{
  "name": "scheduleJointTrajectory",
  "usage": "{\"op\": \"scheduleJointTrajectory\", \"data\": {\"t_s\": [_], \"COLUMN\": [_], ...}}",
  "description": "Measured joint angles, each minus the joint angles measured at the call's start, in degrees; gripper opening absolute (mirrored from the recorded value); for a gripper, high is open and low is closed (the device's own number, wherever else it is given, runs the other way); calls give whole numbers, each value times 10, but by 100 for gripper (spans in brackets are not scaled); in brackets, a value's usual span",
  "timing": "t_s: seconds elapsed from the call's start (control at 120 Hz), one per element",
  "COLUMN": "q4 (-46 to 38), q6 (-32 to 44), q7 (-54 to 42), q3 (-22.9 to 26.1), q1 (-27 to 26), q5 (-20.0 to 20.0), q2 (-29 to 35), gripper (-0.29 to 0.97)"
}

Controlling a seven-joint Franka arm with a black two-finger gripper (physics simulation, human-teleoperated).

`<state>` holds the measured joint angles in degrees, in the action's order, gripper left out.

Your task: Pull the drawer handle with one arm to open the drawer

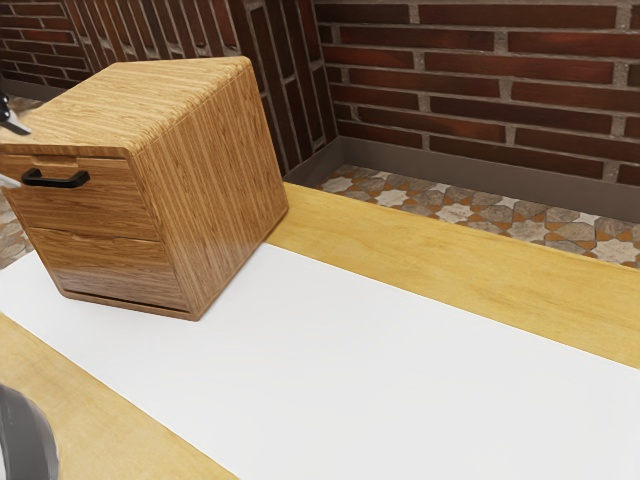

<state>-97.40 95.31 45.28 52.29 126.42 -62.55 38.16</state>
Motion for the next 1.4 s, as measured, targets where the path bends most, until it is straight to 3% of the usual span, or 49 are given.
{"op": "scheduleJointTrajectory", "data": {"t_s": [0.45, 0.783, 1.025, 1.158, 1.4], "q4": [-11, -26, -24, 1, 17], "q6": [-7, -5, -4, 4, 33], "q7": [-108, -178, -211, -225, -240], "q3": [0, 12, 44, 96, 125], "q1": [24, 42, 87, 132, 120], "q5": [3, -1, -11, -13, -27], "q2": [-31, -38, -40, -67, -72], "gripper": [53, 35, 29, 28, 27]}}
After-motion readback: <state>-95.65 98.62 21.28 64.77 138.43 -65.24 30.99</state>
